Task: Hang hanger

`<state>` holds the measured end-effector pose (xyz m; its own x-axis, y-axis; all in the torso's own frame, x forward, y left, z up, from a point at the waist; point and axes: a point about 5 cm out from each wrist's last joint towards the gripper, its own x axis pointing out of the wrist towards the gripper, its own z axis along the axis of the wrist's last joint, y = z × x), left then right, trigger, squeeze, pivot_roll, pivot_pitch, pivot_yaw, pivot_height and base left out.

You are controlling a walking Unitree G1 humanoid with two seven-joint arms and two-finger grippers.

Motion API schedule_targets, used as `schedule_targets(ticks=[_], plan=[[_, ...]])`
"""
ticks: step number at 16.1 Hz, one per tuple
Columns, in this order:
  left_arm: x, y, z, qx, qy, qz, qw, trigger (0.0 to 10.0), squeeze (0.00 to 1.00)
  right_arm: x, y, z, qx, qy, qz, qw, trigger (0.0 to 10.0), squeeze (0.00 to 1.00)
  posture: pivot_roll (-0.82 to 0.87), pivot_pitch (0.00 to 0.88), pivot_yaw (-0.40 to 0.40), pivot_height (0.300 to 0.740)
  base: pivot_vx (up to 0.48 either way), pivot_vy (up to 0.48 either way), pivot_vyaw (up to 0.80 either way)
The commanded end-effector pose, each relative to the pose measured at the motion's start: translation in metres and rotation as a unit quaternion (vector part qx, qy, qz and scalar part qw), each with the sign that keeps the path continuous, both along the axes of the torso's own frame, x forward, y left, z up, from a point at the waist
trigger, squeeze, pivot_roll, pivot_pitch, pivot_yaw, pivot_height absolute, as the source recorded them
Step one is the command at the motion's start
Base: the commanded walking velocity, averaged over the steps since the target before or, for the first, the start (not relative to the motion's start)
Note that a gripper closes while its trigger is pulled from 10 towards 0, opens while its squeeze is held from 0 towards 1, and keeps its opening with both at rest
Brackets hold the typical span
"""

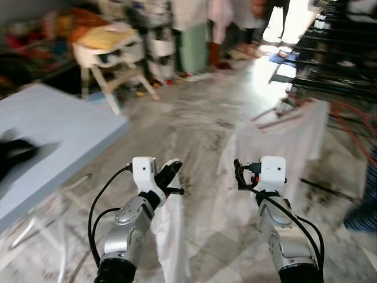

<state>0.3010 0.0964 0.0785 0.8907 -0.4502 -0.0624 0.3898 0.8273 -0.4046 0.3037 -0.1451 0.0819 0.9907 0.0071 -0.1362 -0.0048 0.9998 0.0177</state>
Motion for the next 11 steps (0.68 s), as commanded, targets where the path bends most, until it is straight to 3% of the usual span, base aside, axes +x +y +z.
schedule_targets(ticks=[1, 8, 11], plan=[[0.0006, 0.002, 0.0058, 0.0, -0.011, -0.003, 1.0, 10.0, 0.0, 0.0012, 0.0074, 0.0045, 0.0, -0.007, 0.01, 1.0, 10.0, 0.0, -0.15, 0.0, 0.117, 0.74, 0.382, 0.0, -0.8], [-0.0034, -0.0002, 0.0028, 0.006, -0.006, -0.017, 1.0, 10.0, 0.0, 0.0021, 0.0064, 0.0054, -0.005, -0.011, 0.008, 1.0, 10.0, 0.0, -0.14, 0.0, 0.122, 0.74, 0.371, 0.0, -0.8], [-0.0051, 0.0, 0.0032, 0.002, -0.005, -0.022, 1.0, 10.0, 0.0, 0.0011, 0.0073, 0.0059, -0.014, -0.019, 0.001, 1.0, 10.0, 0.0, -0.14, 0.0, 0.121, 0.74, 0.097, 0.0, 0.0]])
